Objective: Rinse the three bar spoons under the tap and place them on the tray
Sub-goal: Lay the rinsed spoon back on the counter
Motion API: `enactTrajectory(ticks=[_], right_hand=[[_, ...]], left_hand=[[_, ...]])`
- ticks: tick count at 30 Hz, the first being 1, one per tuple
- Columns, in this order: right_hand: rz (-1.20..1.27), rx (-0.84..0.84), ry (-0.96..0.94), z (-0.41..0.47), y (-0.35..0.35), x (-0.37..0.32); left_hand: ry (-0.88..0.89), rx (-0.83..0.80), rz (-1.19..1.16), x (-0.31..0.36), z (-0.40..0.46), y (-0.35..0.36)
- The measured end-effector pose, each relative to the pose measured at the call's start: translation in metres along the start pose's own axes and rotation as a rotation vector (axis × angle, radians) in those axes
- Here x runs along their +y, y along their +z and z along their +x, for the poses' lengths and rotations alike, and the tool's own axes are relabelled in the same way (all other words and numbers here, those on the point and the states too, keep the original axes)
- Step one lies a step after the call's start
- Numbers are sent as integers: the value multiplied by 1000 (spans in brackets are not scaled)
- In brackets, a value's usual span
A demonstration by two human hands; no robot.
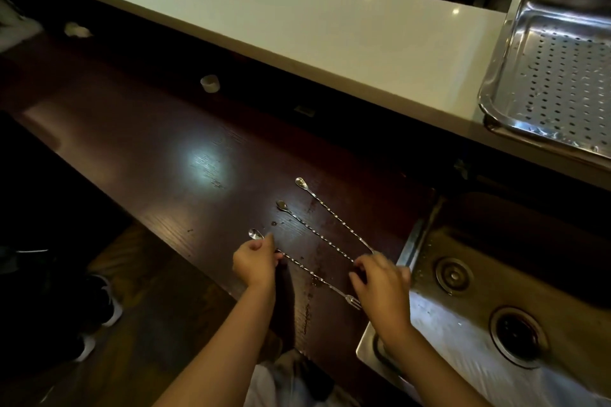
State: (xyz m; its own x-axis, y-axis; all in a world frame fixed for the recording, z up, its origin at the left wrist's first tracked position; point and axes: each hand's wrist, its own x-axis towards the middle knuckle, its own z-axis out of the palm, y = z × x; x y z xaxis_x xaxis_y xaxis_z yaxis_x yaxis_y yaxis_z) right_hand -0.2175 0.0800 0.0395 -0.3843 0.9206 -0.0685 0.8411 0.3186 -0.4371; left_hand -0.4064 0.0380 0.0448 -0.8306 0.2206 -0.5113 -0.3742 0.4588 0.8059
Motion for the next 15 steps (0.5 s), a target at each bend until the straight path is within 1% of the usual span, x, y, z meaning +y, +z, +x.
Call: enactTrajectory(ticks=[1,2,4,6,8,10,11,12,13,14,15], right_hand=[[-44,19,-28,6,-2,-2],[-99,-2,-53,13,-4,-5],[-226,-101,-96,24,-3,-9],[-297,-149,-124,31,-4,-13],[-356,-140,-143,34,-8,-19],[-395,-90,-178,34,-8,-22],[-399,-86,-161,36,-9,-25],[-421,-95,-152,38,-8,-23],[-420,-140,-137,40,-10,-22],[-395,-183,-138,42,-10,-22],[-372,-186,-125,43,-7,-19]], left_hand=[[-5,-25,-43,1,-3,2],[-33,-69,-85,2,-8,6],[-130,-180,-138,6,-16,16],[-220,-275,-142,8,-24,26],[-276,-353,-117,5,-28,35],[-299,-398,-92,1,-30,41],[-306,-412,-86,0,-30,44],[-310,-421,-82,-2,-30,46],[-312,-426,-79,-3,-30,49],[-310,-423,-76,-3,-30,51],[-304,-415,-71,-3,-29,52]])
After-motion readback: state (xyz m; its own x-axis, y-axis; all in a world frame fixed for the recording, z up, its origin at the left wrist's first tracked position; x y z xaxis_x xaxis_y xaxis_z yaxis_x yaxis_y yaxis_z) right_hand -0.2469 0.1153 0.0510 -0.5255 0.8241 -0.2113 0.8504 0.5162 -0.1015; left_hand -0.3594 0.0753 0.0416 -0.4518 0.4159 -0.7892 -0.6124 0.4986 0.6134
